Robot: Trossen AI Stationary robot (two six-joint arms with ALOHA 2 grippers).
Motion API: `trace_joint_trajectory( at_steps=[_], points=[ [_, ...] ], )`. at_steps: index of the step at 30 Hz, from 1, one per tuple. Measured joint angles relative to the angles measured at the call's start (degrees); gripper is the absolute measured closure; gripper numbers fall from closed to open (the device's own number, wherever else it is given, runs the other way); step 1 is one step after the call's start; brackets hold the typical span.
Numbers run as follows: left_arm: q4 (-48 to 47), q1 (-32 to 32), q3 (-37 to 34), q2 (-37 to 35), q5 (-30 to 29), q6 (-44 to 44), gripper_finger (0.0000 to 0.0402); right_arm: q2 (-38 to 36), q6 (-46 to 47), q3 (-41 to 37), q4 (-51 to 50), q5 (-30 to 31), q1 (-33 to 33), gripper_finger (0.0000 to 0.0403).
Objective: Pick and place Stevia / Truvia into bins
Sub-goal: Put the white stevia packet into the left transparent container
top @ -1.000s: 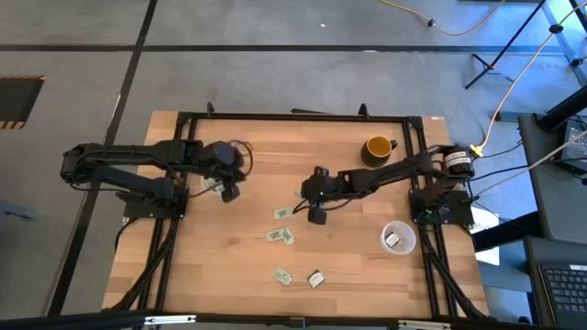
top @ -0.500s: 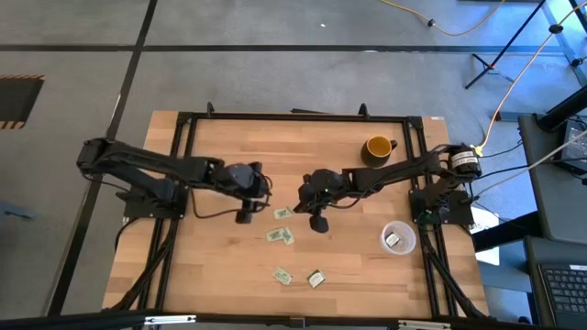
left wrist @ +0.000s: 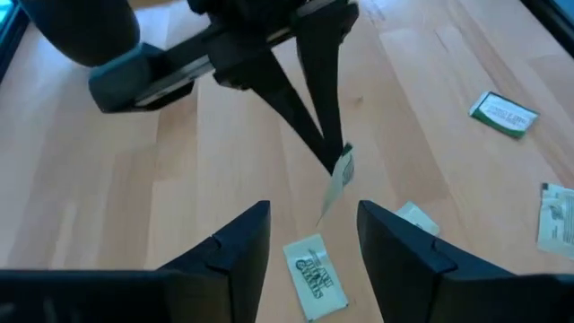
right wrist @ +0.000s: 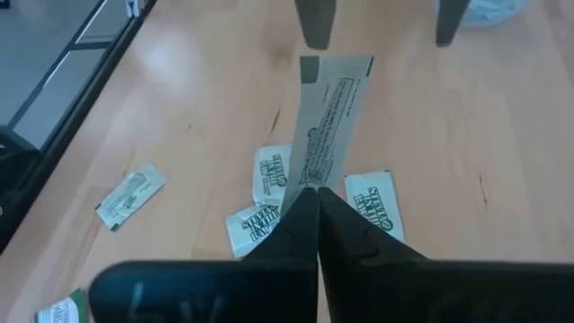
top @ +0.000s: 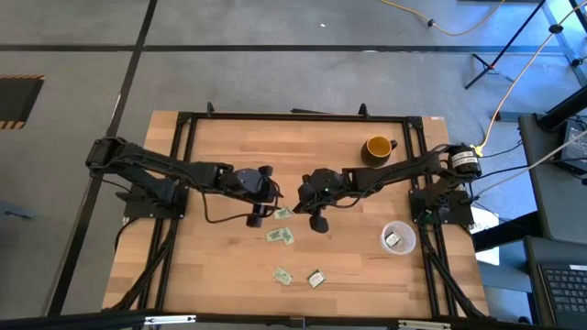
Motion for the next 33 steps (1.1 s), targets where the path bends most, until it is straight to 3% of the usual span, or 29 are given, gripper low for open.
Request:
trace_joint_trajectory(
  at_steps=[13,28,33],
  points=[
    [4.35,-0.44,-0.02,1.91,2.99,-2.27,0.0247,0.0,-0.11,0.02,3.87,0.0,0.0,0.0403],
    [3.74,-0.76,-0.02,1.62,4.14,0.1,0.0388,0.0,-0.14,0.02,3.8,0.04,0.02,0.0403],
    [2.68,-0.76,-0.02,1.62,4.23,0.57,0.0395,0.0,-0.69,0.02,3.87,0.11,0.0,0.0392]
  ],
)
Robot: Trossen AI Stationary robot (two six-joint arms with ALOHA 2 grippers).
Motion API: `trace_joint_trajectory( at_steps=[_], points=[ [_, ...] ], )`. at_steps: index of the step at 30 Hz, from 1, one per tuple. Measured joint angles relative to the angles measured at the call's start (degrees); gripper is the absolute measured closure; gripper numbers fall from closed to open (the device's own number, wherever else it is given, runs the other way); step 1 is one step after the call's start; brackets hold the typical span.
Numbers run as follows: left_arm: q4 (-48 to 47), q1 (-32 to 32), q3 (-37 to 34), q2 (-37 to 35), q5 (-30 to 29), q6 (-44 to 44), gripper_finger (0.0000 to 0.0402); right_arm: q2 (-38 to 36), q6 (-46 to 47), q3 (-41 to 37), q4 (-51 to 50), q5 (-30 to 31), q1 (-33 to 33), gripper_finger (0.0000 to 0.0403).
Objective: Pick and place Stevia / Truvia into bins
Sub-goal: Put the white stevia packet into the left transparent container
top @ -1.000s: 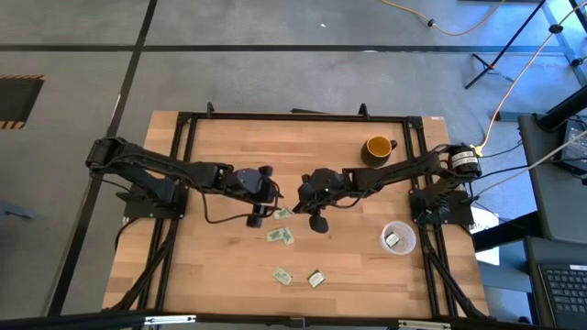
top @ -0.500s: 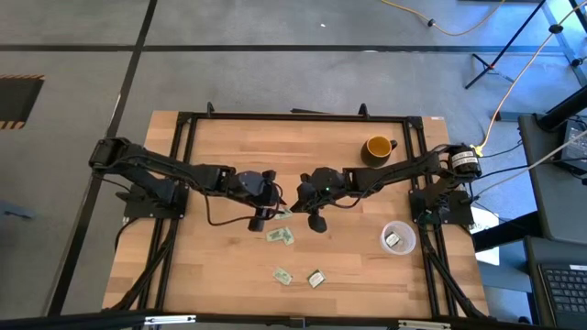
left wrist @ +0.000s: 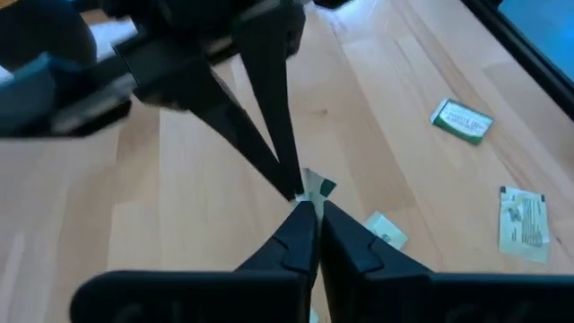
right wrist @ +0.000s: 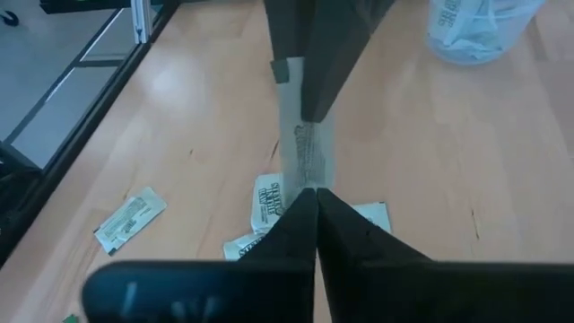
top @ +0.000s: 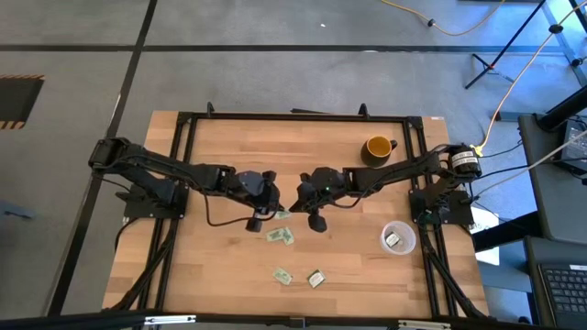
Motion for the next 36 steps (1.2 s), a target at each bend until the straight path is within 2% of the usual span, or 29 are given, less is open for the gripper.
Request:
trace_joint_trajectory(
  at_steps=[5,8,14,22,28,32,36],
  points=[
    [-2.63,0.0,0.0,-0.63,1.71,-5.4,0.0396,0.0,-2.21,0.04,-0.51,0.02,0.0,0.0342],
    [-4.82,0.07,0.0,-1.85,2.05,-9.45,0.0396,0.0,-2.51,0.04,-0.96,2.07,0.04,0.0304],
    [-13.88,0.09,0.0,-7.34,-1.29,-18.2,0.0396,-0.01,-9.03,0.04,-1.08,4.75,0.0,0.0248],
    [-33.94,0.09,0.0,-17.45,-12.07,-34.45,0.0396,0.03,-10.14,0.04,-1.03,4.74,0.02,0.0238],
    [-47.14,0.09,0.0,-23.65,-16.82,-42.34,0.0396,0.69,-8.73,0.04,-1.51,4.8,-0.02,0.0238],
    [-52.7,0.11,0.0,-26.0,-17.84,-45.98,0.0397,0.68,-8.48,0.04,-1.18,4.83,-0.02,0.0238],
    [-55.58,0.09,0.0,-26.69,-14.02,-48.08,0.0397,0.68,-8.48,0.04,-0.68,4.88,-0.02,0.0238]
  ],
)
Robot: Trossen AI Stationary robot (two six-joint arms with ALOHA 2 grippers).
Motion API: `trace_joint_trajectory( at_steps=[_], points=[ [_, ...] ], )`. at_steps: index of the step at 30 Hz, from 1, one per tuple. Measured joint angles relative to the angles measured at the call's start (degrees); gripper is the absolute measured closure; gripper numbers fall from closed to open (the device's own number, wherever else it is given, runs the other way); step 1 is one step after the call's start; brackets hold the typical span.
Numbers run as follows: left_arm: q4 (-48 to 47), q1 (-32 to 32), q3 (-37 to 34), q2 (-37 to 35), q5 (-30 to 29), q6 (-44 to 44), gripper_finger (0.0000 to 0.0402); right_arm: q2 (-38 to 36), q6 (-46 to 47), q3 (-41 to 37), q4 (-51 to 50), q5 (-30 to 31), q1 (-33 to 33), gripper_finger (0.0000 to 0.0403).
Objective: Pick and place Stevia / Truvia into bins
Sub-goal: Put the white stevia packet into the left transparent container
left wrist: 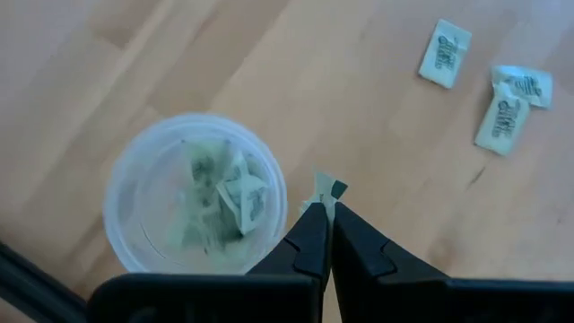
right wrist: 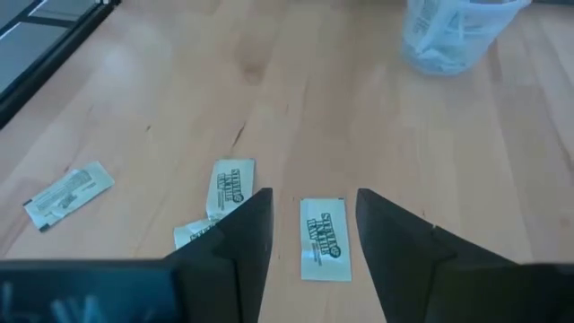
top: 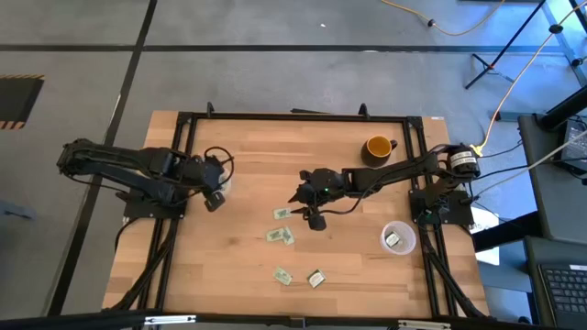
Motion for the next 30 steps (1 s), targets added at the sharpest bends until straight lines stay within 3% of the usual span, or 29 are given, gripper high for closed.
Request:
trace_joint_trajectory(
  at_steps=[7,17,30],
  points=[
    [-1.38,1.71,0.0,0.84,0.32,-5.49,0.0397,0.0,0.01,0.0,0.23,0.02,0.0,0.0238],
    [-1.98,8.53,-0.02,1.17,0.69,-1.63,0.0398,0.0,0.22,0.0,-0.01,0.02,-0.02,0.0238],
    [-1.37,12.11,-2.61,2.03,7.8,-0.36,0.0398,0.0,0.2,0.0,-0.07,0.0,-0.02,0.0238]
  ],
)
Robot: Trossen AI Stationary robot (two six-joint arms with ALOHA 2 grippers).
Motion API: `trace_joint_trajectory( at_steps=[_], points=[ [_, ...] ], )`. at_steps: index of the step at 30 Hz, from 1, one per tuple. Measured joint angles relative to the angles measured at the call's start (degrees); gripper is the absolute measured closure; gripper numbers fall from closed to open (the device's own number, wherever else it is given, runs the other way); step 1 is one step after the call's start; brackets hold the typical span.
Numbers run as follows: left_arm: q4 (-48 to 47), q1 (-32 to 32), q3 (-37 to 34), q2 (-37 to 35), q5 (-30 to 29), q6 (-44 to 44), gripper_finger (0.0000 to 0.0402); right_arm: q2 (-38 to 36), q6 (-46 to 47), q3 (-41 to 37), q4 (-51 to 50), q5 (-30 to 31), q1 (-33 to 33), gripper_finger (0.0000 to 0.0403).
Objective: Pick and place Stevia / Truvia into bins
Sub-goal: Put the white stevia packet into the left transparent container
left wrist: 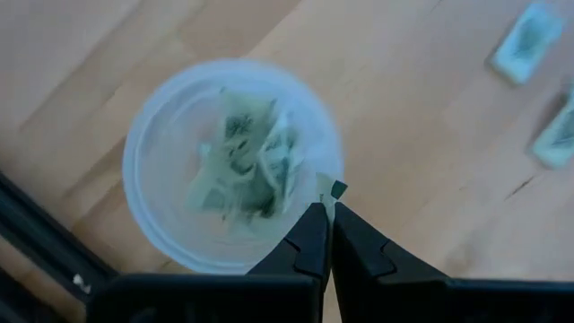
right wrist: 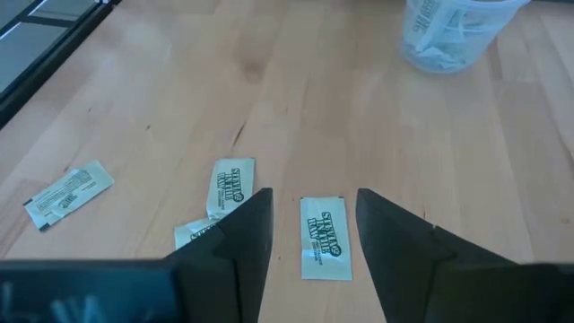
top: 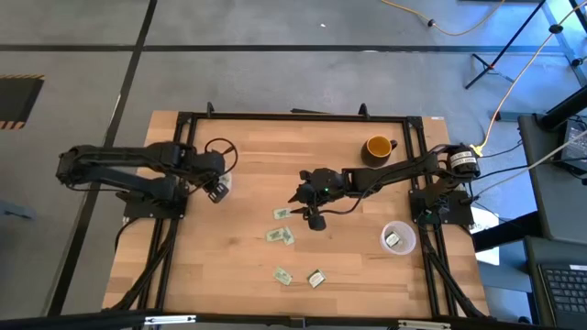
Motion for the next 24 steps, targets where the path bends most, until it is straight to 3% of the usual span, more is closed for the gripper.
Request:
trace_joint_trajectory(
  at_steps=[9,15,24],
  points=[
    [0.24,2.51,-3.95,0.0,-0.59,0.0,0.0396,0.02,0.02,0.0,-0.01,0.0,0.0,0.0238],
    [0.27,3.29,-3.95,0.0,-3.72,3.54,0.0372,0.02,0.02,0.0,0.0,0.0,0.0,0.0238],
    [0.25,3.28,-3.95,0.0,-3.88,6.47,0.0342,0.02,0.04,0.0,0.0,0.0,0.0,0.0238]
  ],
)
